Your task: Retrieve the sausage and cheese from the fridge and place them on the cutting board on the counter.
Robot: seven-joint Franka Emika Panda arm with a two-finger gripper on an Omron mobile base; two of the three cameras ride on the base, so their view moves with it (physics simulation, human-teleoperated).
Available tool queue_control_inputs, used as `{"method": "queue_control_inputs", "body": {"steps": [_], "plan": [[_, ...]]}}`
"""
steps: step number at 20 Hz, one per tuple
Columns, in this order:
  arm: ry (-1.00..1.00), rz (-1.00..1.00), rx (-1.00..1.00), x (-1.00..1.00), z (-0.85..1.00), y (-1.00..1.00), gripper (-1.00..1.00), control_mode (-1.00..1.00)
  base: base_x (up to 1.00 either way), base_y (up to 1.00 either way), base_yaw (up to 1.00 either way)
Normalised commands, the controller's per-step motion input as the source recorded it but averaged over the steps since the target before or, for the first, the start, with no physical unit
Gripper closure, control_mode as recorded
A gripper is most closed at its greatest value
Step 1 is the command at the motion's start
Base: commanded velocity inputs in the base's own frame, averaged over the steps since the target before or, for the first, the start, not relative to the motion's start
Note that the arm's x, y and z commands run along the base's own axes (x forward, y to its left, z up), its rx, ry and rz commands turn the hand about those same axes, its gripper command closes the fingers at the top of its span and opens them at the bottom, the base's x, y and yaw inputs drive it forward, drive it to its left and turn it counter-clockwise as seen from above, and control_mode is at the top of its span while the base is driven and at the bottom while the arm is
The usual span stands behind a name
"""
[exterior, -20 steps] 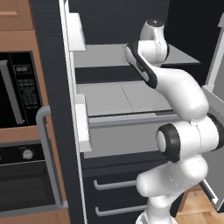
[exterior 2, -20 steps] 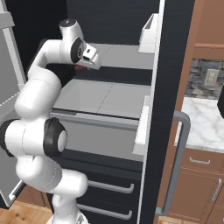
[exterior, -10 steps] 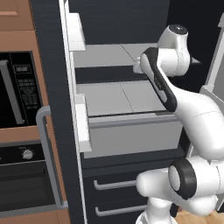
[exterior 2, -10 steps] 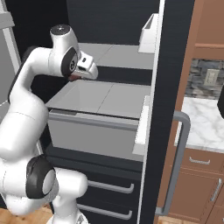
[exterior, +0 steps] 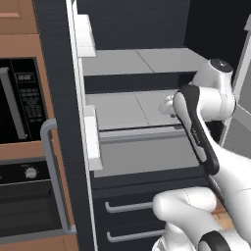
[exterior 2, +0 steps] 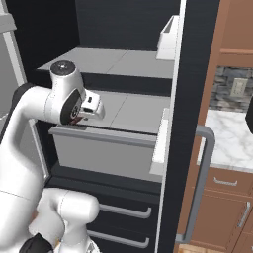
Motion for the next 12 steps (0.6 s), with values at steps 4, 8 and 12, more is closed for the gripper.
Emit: {"method": "queue_control_inputs", "body": {"steps": [4,8,12], "plan": [[0.02,0.03,0.00,-0.50,-0.62,0.01,1.00,-1.00,0.00,0.00,0.00],[0.01,0.00,-0.05,0.00,-0.10,0.04,1.00,-1.00,0.00,0.00,0.00],[0.00,0.00,0.00,0.00,0.00,0.00,1.00,-1.00,0.00,0.00,0.00]]}}
